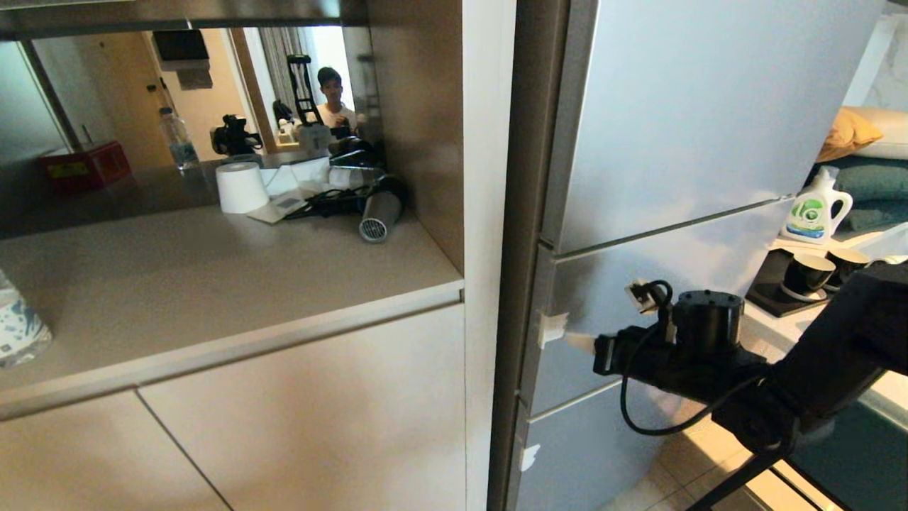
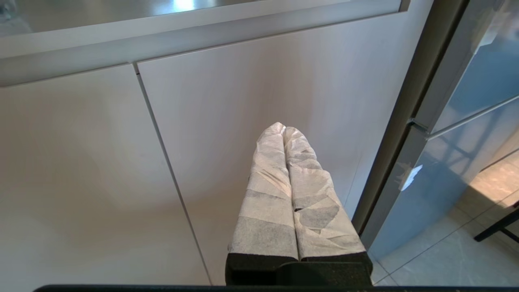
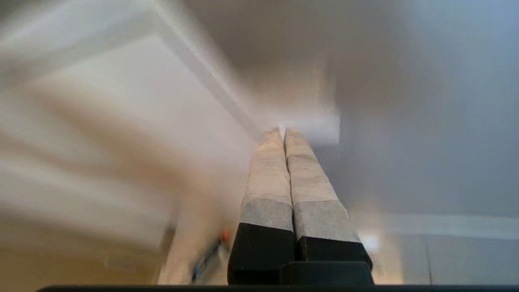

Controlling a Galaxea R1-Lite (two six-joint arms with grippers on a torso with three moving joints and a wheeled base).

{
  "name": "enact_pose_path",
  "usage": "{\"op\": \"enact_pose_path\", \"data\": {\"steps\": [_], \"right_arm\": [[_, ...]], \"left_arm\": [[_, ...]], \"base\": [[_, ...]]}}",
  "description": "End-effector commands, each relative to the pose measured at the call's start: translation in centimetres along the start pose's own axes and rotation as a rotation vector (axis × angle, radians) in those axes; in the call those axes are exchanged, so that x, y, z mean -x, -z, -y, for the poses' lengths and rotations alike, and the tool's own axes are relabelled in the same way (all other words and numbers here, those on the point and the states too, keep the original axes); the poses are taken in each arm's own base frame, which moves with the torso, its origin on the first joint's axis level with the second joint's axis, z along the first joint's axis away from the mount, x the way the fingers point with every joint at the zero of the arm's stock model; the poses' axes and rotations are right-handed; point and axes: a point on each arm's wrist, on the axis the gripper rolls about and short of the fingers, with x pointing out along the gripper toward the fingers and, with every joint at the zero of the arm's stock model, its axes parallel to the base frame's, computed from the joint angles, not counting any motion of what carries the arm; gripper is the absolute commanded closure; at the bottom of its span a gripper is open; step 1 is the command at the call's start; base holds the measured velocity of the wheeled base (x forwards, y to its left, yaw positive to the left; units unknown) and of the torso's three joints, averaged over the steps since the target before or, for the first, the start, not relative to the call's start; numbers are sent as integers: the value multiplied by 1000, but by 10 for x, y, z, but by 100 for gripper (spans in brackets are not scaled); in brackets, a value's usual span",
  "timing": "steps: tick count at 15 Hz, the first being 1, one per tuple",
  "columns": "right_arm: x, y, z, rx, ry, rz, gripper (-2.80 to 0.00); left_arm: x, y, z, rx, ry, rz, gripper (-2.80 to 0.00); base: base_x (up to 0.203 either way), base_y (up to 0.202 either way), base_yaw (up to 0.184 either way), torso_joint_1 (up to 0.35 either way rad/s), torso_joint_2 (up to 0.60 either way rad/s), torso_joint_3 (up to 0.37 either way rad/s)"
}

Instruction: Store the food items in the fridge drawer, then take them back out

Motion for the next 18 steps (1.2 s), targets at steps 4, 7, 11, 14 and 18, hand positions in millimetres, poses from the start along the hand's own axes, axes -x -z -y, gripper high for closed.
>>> {"op": "enact_pose_path", "data": {"steps": [4,7,11,14,18], "right_arm": [[35,20,-13,-33,12,-80,0],[72,29,-20,-69,60,-106,0],[149,2,18,-190,404,89,0],[228,-24,40,-274,708,238,0],[297,-33,11,-269,956,403,0]], "left_arm": [[-1,3,0,0,1,-10,0],[-1,3,0,0,1,-10,0],[-1,3,0,0,1,-10,0],[-1,3,0,0,1,-10,0],[-1,3,0,0,1,-10,0]], "base": [[0,0,0,0,0,0],[0,0,0,0,0,0],[0,0,0,0,0,0],[0,0,0,0,0,0],[0,0,0,0,0,0]]}}
